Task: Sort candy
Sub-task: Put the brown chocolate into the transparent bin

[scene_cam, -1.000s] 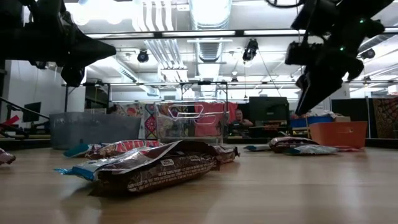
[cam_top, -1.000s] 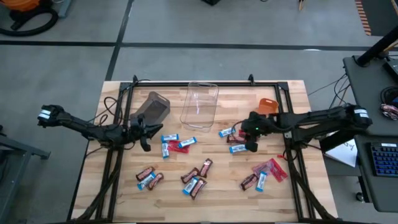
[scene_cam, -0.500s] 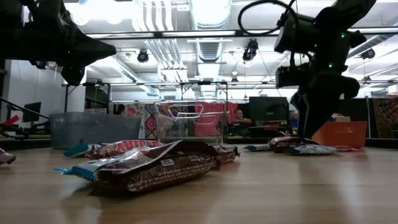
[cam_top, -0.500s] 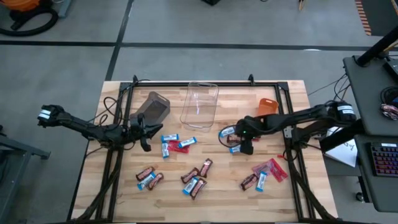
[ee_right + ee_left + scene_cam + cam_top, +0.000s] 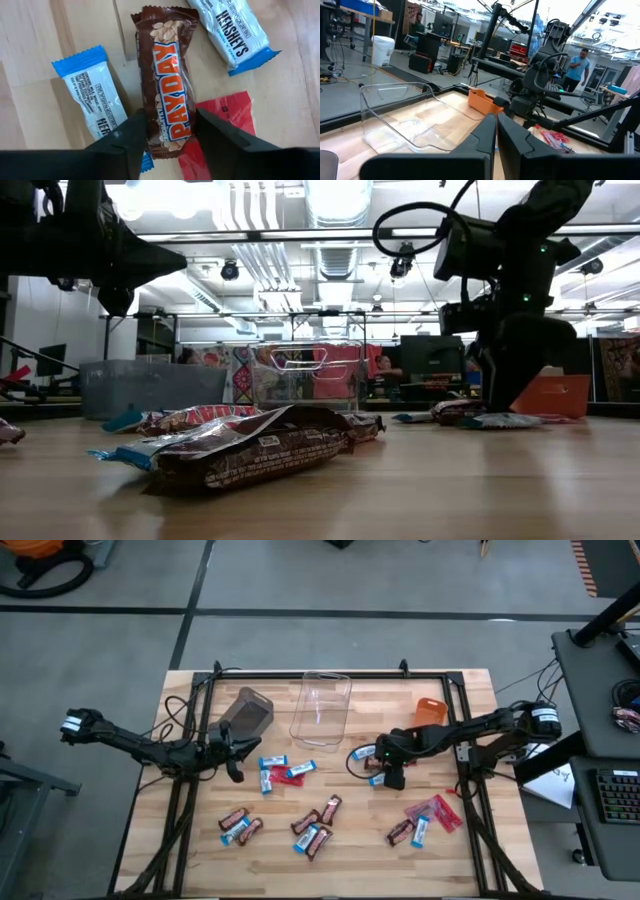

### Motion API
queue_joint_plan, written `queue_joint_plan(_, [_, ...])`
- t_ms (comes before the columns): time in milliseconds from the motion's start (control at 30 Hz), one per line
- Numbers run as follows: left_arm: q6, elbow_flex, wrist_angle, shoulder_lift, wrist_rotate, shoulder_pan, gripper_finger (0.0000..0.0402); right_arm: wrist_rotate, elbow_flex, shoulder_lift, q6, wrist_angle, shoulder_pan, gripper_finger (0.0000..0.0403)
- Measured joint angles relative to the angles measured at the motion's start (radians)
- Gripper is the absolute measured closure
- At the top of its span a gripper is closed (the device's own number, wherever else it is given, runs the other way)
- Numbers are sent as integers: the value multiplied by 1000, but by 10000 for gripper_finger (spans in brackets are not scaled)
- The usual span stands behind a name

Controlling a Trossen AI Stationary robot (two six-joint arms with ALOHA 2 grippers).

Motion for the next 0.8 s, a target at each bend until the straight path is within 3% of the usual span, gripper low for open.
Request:
queue_joint_plan(300, [0, 0, 0, 6, 0, 0, 402, -59, 0, -33, 3, -1, 0, 361])
queue_joint_plan(500, [0, 0, 0, 5, 0, 0, 402, -67, 24, -89, 19, -19, 0, 372])
queue_joint_plan(800, [-53, 0, 0, 3, 10, 0, 402, 10, 245, -108, -57, -63, -8, 374])
